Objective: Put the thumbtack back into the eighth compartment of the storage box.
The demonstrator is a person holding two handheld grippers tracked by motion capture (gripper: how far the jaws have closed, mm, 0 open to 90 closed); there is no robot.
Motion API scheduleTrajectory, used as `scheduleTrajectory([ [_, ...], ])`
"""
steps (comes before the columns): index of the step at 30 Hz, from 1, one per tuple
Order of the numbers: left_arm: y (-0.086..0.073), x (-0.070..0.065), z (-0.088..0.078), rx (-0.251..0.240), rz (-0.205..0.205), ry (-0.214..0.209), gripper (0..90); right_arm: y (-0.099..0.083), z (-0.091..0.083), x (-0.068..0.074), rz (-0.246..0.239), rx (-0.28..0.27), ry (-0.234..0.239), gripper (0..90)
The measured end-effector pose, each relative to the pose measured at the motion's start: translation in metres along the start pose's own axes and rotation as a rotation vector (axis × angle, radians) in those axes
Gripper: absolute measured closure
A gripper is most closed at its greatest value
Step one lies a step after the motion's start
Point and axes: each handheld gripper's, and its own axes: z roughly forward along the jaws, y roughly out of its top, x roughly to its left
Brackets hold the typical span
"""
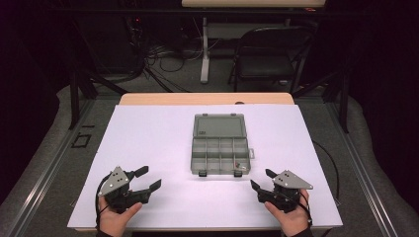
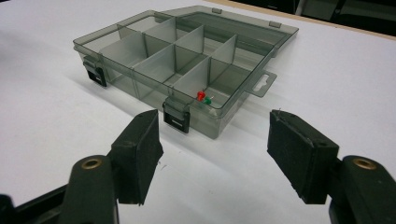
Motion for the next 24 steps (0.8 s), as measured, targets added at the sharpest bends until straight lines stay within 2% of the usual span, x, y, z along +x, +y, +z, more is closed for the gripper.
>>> scheduleTrajectory([
  [4, 0.000, 0.001, 0.000, 0.000, -0.003, 0.001, 30.9, -0.002, 0.001, -0.002, -0.007, 0.000, -0.007, 33.7],
  [14, -0.002, 0.006, -0.001, 0.007, -0.005, 0.010, 30.9, -0.009, 0.008, -0.011, 0.022, 0.032, -0.019, 33.8],
  [24, -0.002, 0.009, -0.001, 0.007, -0.012, 0.024, 30.9, -0.009, 0.006, -0.011, 0.018, 0.018, -0.019, 33.6],
])
